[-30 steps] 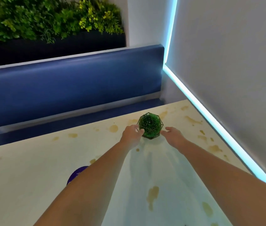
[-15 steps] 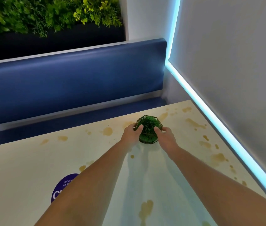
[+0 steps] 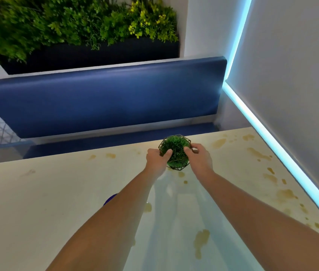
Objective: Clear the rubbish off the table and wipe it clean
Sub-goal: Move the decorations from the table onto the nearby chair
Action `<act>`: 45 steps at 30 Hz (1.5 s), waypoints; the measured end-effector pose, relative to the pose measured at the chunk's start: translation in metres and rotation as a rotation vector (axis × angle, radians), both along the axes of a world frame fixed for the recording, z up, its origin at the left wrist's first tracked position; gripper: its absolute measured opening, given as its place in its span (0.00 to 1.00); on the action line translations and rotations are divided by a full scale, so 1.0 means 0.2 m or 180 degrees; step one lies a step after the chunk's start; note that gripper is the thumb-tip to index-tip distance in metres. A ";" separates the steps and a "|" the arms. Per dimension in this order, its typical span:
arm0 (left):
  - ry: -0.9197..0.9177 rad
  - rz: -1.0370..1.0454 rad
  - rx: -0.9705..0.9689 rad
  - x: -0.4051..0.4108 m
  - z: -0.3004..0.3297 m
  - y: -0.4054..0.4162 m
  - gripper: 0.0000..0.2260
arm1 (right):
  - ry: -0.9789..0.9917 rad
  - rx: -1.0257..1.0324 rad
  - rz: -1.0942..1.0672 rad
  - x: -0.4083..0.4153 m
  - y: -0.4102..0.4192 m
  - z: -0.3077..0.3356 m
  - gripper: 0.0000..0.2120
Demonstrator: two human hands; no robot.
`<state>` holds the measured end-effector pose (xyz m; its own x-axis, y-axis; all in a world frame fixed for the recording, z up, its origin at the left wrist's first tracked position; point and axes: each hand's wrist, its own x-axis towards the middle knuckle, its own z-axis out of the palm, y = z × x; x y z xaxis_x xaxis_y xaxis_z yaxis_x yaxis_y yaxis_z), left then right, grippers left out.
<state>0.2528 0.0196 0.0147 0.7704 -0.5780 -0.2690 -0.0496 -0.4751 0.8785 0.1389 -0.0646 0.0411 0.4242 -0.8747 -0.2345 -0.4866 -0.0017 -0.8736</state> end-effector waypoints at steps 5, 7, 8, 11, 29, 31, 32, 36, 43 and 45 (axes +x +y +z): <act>-0.0037 0.0223 -0.0033 0.15 0.11 0.38 0.17 | 0.0011 -0.0068 0.0272 0.17 0.33 0.10 0.18; -0.0008 0.0327 -0.0110 0.21 0.14 0.53 0.17 | -0.0034 -0.0068 0.0313 0.24 0.46 0.13 0.18; -0.0003 0.0389 -0.0132 0.25 0.15 0.62 0.17 | -0.0067 -0.0062 0.0337 0.28 0.55 0.15 0.19; -0.0089 0.0534 -0.0210 0.37 0.19 0.90 0.14 | -0.0147 -0.0029 0.0457 0.42 0.81 0.19 0.20; 0.0117 0.1786 -0.0324 1.03 0.07 2.52 0.33 | -0.0263 0.0236 0.1404 1.13 2.26 0.21 0.19; 0.0113 0.1989 -0.0405 1.02 0.12 2.65 0.27 | -0.0242 0.0197 0.1614 1.20 2.36 0.22 0.19; 0.0122 0.2063 -0.0413 1.02 0.13 2.71 0.25 | -0.0231 0.0191 0.1706 1.23 2.42 0.23 0.19; 0.0040 0.2323 -0.0335 1.01 0.19 2.98 0.27 | -0.0181 0.0206 0.2099 1.34 2.64 0.26 0.18; -0.0095 0.2771 -0.0158 1.01 0.17 3.43 0.23 | -0.0210 0.0315 0.2684 1.51 3.05 0.23 0.18; -0.0106 0.2802 -0.0190 1.03 0.15 3.56 0.24 | -0.0222 0.0341 0.2837 1.57 3.17 0.22 0.17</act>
<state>0.4596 0.7320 0.0440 0.9495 0.2166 -0.2269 0.2867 -0.3062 0.9078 0.4521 0.5693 0.0847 0.9510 -0.1892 -0.2444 -0.2896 -0.2699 -0.9183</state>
